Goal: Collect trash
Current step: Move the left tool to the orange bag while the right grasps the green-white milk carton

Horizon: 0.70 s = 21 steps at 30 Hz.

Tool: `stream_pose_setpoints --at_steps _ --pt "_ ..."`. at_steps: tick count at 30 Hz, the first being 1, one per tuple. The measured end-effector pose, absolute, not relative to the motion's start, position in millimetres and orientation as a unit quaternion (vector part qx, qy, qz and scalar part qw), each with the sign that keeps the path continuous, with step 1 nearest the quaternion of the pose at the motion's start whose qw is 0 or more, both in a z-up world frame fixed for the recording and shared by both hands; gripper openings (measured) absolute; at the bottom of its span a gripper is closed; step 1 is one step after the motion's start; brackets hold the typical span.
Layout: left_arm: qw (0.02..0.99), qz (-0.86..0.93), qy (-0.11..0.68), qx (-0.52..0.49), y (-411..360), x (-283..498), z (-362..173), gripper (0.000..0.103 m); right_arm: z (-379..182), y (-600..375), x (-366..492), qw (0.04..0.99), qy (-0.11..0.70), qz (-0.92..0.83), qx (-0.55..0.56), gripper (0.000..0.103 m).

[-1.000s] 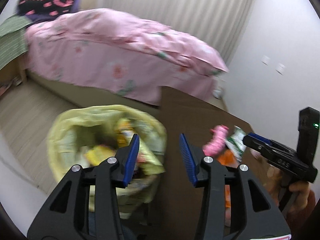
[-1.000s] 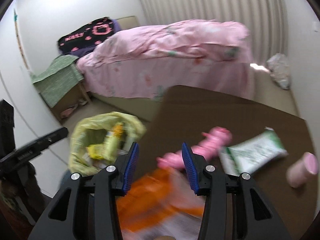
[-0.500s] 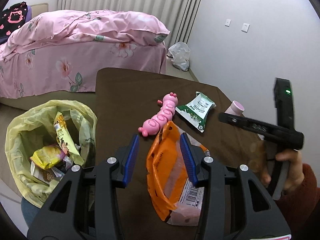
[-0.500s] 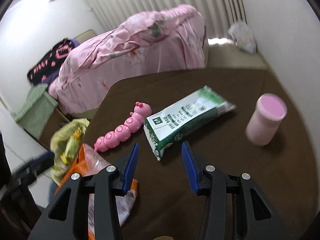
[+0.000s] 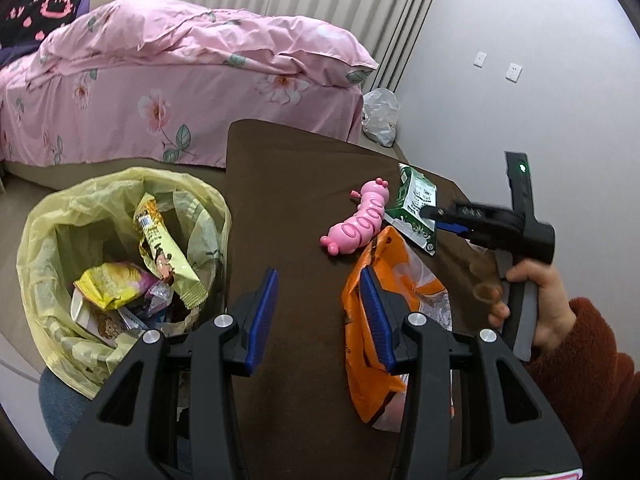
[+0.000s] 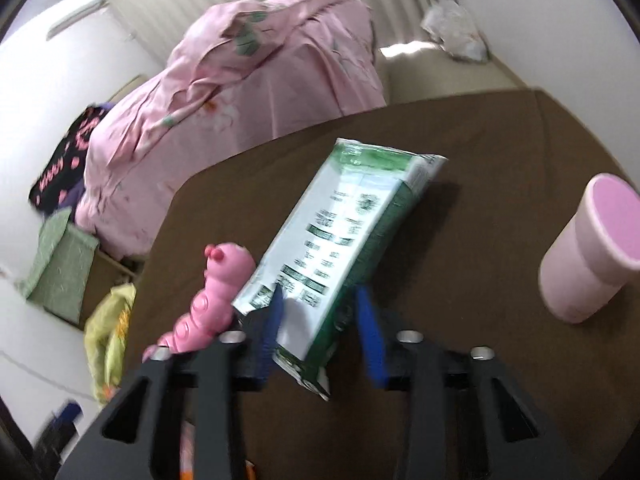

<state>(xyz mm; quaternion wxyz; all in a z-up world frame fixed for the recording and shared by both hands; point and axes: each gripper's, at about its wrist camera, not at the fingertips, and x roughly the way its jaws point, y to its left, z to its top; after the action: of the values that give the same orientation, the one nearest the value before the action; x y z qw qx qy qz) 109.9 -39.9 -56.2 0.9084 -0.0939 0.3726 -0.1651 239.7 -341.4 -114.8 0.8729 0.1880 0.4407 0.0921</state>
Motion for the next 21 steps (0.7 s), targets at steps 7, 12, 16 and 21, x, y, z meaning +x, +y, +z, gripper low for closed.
stream_pose_setpoints --at_steps 7,12,16,21 --pt "0.902 -0.178 0.380 -0.103 -43 113 -63 0.040 -109 -351 202 0.862 0.477 0.120 0.123 0.021" --pt "0.901 -0.188 0.378 -0.096 -54 113 -62 0.040 -91 -349 182 0.892 0.436 0.102 0.056 0.021" --pt "0.904 -0.187 0.376 -0.083 -62 112 -60 0.040 -85 -339 198 0.901 0.412 0.095 0.094 0.055" --pt "0.909 -0.181 0.368 -0.073 -60 108 -56 0.040 -90 -322 248 0.898 0.418 0.033 0.131 0.057"
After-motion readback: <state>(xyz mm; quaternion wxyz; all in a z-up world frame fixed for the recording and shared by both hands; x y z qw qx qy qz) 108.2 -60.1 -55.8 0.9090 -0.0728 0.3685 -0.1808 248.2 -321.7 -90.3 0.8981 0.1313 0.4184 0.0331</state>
